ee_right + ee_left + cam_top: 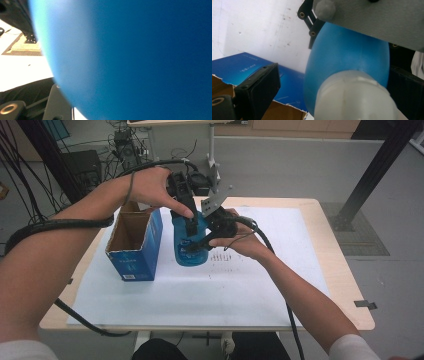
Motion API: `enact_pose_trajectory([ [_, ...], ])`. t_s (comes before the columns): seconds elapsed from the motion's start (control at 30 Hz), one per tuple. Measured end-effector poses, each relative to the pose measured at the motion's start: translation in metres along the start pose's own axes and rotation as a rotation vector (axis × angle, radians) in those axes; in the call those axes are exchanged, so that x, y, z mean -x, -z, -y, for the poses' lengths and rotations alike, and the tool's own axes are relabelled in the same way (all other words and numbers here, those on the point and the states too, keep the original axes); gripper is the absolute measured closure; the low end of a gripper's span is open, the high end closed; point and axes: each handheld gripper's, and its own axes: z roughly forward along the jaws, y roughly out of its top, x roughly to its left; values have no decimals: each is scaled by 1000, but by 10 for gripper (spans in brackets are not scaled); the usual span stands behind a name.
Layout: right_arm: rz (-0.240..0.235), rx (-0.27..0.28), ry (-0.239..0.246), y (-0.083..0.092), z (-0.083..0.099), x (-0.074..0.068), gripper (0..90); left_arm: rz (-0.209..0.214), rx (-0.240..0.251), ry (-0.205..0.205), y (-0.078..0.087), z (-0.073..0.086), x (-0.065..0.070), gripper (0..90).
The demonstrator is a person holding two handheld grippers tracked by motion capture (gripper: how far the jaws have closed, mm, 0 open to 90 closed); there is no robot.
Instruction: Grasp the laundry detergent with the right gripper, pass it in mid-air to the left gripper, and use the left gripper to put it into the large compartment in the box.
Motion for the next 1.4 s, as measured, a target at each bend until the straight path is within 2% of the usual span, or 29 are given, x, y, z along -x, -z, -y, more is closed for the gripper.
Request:
enact_pose_trajectory([
  [0.23,2,3,10,0,0,0,441,4,0,-3,0,-1,-1,45],
  [0.4,-6,-3,-14,0,0,-1,441,10,-12,-9,-3,-2,-1,46],
  [0.47,-9,2,0,0,0,0,441,13,-14,-10,-4,-2,-1,46],
  [0.63,-9,3,-1,0,0,0,441,10,-12,-11,-4,-2,-2,47],
  [0.67,7,10,10,1,0,1,441,11,-8,-10,-4,-2,-2,46],
  [1.03,-10,3,8,-1,-3,0,441,18,-15,-8,-4,0,-3,46],
  [1.07,-13,-6,-7,0,-3,-1,441,18,-16,-7,-4,0,-3,45],
  [1.4,-6,8,15,1,-3,-1,441,19,-17,-13,-3,-1,-1,46],
])
